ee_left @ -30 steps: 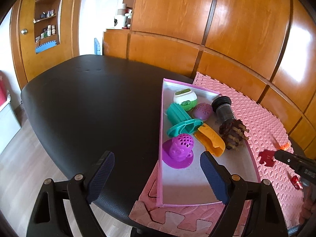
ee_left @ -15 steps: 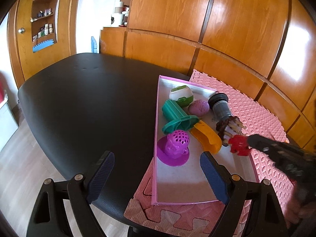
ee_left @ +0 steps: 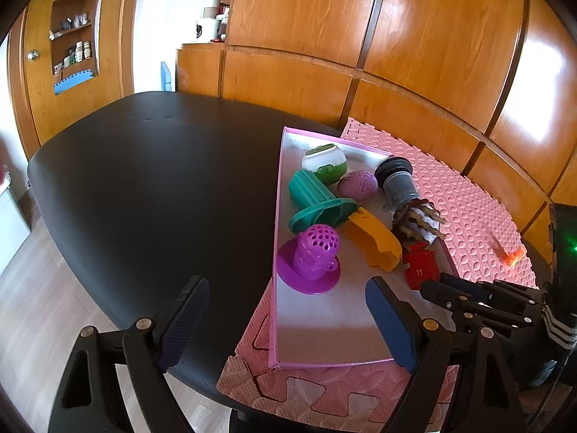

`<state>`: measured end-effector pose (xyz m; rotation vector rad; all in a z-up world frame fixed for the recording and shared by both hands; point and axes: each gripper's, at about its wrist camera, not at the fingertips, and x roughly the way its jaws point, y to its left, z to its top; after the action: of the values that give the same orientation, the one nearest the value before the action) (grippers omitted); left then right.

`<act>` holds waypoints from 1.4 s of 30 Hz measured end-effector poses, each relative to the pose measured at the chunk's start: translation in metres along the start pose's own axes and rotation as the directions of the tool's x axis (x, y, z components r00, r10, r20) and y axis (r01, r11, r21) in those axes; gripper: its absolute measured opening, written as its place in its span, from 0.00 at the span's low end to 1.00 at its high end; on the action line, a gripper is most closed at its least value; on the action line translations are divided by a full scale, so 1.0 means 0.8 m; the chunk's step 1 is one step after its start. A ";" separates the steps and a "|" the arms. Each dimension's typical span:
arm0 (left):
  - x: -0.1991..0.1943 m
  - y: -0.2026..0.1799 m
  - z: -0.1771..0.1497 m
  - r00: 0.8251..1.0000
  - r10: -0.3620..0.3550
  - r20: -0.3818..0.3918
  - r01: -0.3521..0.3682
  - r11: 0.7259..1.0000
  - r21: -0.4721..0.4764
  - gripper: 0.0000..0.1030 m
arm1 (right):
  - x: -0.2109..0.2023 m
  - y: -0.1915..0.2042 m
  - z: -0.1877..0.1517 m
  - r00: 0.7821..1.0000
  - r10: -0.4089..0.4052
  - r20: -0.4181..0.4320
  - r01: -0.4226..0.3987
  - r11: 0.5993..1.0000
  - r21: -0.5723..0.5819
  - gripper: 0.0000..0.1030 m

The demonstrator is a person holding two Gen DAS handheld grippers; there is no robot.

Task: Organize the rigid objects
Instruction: 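Lower the red block into the tray and open the right tool, then move both open tools back over the remaining toys on the mat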

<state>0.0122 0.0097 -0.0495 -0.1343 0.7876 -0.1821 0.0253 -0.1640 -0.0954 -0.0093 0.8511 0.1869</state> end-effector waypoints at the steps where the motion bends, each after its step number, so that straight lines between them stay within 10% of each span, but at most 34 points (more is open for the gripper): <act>1: 0.000 0.000 0.000 1.000 0.001 0.000 -0.001 1.000 0.001 0.86 | 0.001 -0.001 0.000 1.000 0.002 -0.003 -0.002 1.000 0.006 0.22; 19: -0.006 -0.018 -0.004 1.000 -0.002 0.002 0.002 0.999 0.048 0.87 | -0.013 -0.002 -0.009 0.997 -0.076 0.003 0.076 0.997 0.022 0.16; 42: -0.014 -0.051 -0.005 1.000 -0.014 0.020 0.011 0.991 0.131 0.87 | -0.053 -0.037 -0.017 0.995 -0.044 0.094 0.030 0.990 0.141 0.33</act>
<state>-0.0028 -0.0284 -0.0370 -0.0171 0.7515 -0.2435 -0.0071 -0.2011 -0.0746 0.1143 0.7654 0.0920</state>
